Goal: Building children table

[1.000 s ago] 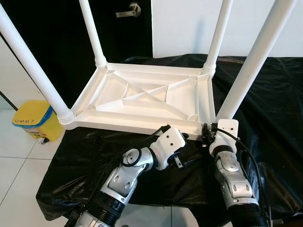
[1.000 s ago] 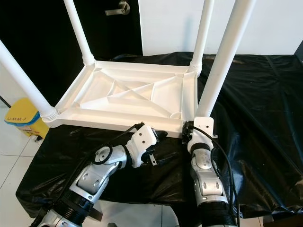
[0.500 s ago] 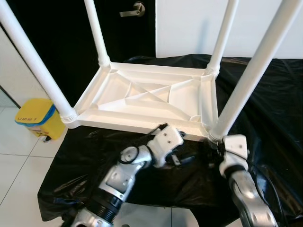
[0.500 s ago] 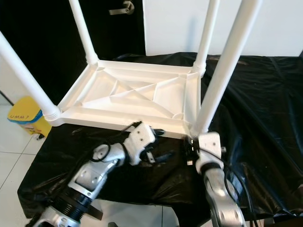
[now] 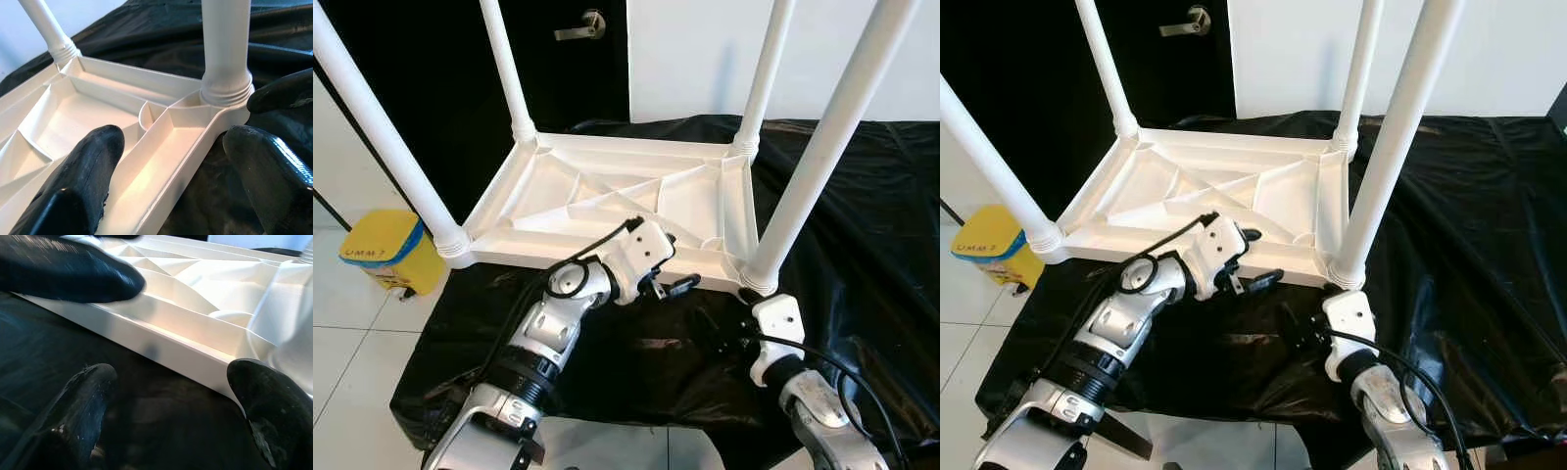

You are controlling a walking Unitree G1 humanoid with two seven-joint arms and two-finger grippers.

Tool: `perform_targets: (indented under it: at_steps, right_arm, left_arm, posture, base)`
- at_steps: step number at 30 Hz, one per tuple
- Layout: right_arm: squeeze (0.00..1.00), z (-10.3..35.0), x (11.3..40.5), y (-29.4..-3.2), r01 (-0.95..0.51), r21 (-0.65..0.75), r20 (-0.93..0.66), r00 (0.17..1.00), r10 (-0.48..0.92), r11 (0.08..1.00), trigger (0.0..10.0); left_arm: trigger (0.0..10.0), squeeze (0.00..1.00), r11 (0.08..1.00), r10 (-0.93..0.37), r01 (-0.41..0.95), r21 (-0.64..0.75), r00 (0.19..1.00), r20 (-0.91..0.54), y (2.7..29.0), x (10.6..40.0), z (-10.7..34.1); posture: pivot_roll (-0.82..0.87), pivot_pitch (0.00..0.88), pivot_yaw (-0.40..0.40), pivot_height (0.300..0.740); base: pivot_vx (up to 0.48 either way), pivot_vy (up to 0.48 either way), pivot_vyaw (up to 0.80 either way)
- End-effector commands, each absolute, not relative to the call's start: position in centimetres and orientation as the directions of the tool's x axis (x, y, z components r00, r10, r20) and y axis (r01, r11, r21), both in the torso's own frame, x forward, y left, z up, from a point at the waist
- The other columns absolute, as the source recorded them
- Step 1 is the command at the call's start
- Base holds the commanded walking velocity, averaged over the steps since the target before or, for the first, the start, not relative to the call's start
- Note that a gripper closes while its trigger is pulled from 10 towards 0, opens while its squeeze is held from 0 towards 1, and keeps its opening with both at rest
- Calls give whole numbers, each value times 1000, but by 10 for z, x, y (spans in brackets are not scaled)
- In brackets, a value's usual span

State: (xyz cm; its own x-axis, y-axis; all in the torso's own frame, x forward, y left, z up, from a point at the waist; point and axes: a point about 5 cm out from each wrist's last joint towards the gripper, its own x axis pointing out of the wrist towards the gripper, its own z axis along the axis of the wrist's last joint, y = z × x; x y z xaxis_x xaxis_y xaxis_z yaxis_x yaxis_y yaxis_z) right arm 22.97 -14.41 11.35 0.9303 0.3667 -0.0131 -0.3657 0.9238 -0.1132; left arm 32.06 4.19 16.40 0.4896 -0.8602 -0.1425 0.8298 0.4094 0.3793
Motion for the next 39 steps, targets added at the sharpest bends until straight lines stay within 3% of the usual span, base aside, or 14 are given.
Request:
perform_targets:
  at_steps: [1,11,19,23,27,29,36,39]
  right_arm:
    - [0,115,240,-139,-365,-101,-2,930,367,925,10000]
    - [0,125,274,-125,-297,-58,73,951,300,953,10000]
    - [0,124,285,-132,-184,-70,74,979,189,981,10000]
    - [0,116,293,-160,14,-41,54,998,-12,999,10000]
    - [0,114,294,-170,76,-27,51,996,-75,997,10000]
    - [0,113,297,-189,168,-23,55,985,-166,986,10000]
    - [0,114,300,-208,241,-35,59,969,-239,970,10000]
    - [0,116,303,-231,302,-57,68,952,-298,952,10000]
  left_arm:
    - [10000,0,451,-829,798,400,541,-145,47,328,164]
    - [10000,0,506,-797,770,388,590,-131,69,335,164]
    - [10000,0,518,-788,761,389,602,-127,73,337,164]
    - [10000,0,506,-804,783,362,580,-130,67,328,157]
    - [10000,0,492,-815,797,352,563,-135,62,322,153]
    - [10000,0,465,-836,823,327,529,-144,53,311,145]
    - [10000,0,427,-856,848,314,491,-161,44,299,137]
    - [10000,0,410,-864,858,309,474,-171,40,292,132]
  posture:
    - [-229,46,54,740]
    - [-214,64,57,740]
    - [-206,64,49,740]
    - [-187,68,42,740]
    - [-179,71,40,740]
    - [-168,79,36,740]
    - [-164,83,36,740]
    - [-159,83,37,740]
  base:
    - [0,0,0]
    - [0,0,0]
    - [0,0,0]
    - [0,0,0]
    - [0,0,0]
    - [0,0,0]
    - [0,0,0]
    - [0,0,0]
